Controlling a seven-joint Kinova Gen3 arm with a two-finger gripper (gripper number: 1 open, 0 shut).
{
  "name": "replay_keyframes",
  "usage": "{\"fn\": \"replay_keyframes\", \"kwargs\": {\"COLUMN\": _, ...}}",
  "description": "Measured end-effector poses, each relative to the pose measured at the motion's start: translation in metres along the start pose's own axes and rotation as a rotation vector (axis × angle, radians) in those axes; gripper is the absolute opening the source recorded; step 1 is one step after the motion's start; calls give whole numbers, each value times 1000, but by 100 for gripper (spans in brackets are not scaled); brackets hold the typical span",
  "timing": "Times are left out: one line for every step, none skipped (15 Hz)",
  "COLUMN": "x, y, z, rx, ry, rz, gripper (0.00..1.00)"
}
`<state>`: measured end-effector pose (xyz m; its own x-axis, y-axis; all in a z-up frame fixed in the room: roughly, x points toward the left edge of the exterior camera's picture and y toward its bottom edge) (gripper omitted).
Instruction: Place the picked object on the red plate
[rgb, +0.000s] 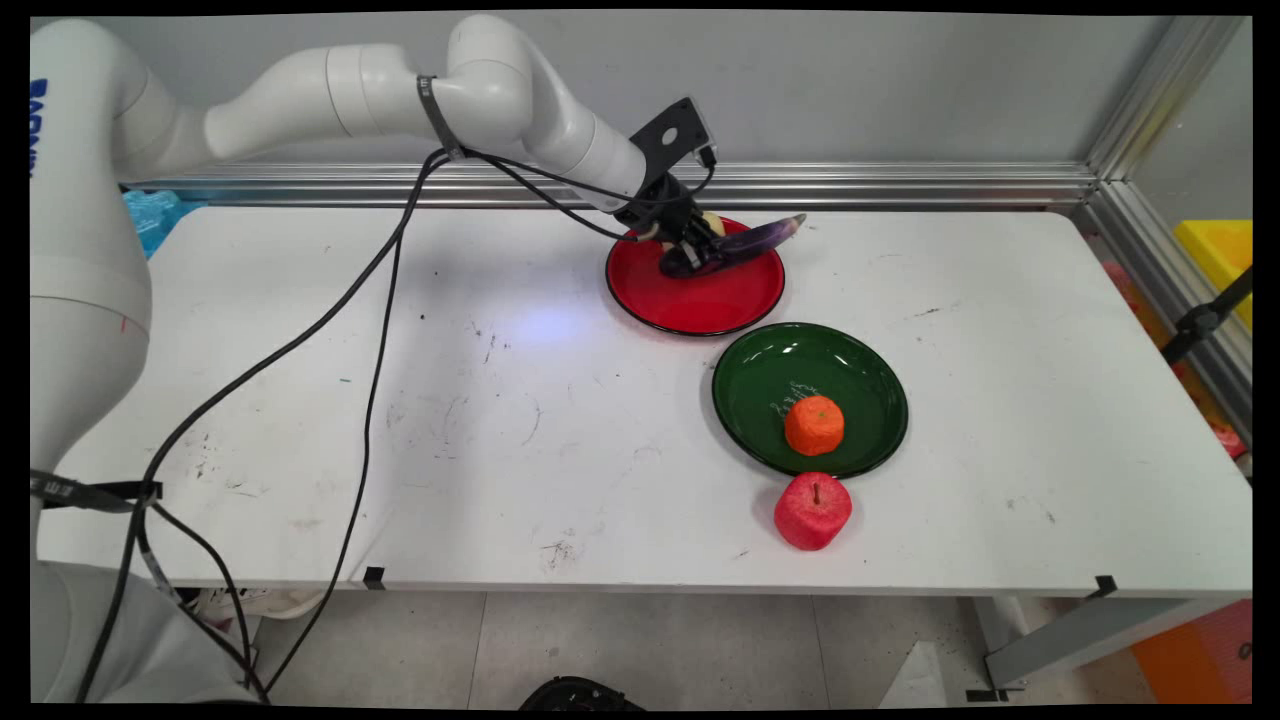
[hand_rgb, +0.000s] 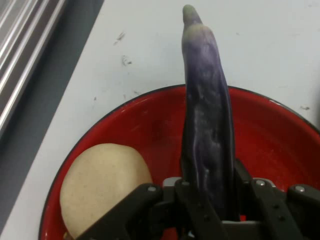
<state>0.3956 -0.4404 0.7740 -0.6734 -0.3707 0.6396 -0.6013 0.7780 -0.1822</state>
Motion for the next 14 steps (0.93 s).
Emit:
{"fn": "replay_keyframes", "kwargs": {"x": -1, "y": -2, "z": 3, "rx": 0, "ry": 1, "rz": -1, "gripper": 0}}
{"fn": "replay_keyframes", "kwargs": {"x": -3, "y": -4, "z": 5, "rx": 0, "ry": 2, "rz": -3, "gripper": 0}}
{"fn": "replay_keyframes", "kwargs": {"x": -4, "y": -5, "z": 8, "rx": -1, "ry": 4, "rz": -4, "gripper": 0}}
{"fn": "replay_keyframes", "kwargs": {"x": -5, "y": -6, "z": 10, "rx": -2, "ry": 5, "rz": -6, "gripper": 0}}
{"fn": "replay_keyframes", "kwargs": {"x": -6, "y": -7, "z": 12, "rx": -3, "ry": 5, "rz": -7, "gripper": 0}}
{"fn": "replay_keyframes", "kwargs": {"x": -8, "y": -8, "z": 14, "rx": -4, "ry": 5, "rz": -8, "gripper": 0}}
{"fn": "replay_keyframes", "kwargs": {"x": -9, "y": -8, "z": 16, "rx": -6, "ry": 6, "rz": -10, "gripper": 0}}
{"fn": "replay_keyframes", "kwargs": {"x": -11, "y": -9, "z": 18, "rx": -7, "ry": 6, "rz": -12, "gripper": 0}}
{"fn": "replay_keyframes", "kwargs": {"x": -12, "y": -9, "z": 20, "rx": -8, "ry": 6, "rz": -14, "gripper": 0}}
{"fn": "replay_keyframes", "kwargs": {"x": -13, "y": -10, "z": 22, "rx": -8, "ry": 7, "rz": -16, "gripper": 0}}
{"fn": "replay_keyframes", "kwargs": {"x": -14, "y": -10, "z": 23, "rx": -8, "ry": 7, "rz": -18, "gripper": 0}}
{"fn": "replay_keyframes", "kwargs": {"x": -15, "y": -11, "z": 24, "rx": -8, "ry": 7, "rz": -20, "gripper": 0}}
{"fn": "replay_keyframes", "kwargs": {"x": -16, "y": -11, "z": 25, "rx": -7, "ry": 7, "rz": -23, "gripper": 100}}
{"fn": "replay_keyframes", "kwargs": {"x": -17, "y": -11, "z": 25, "rx": -5, "ry": 6, "rz": -26, "gripper": 100}}
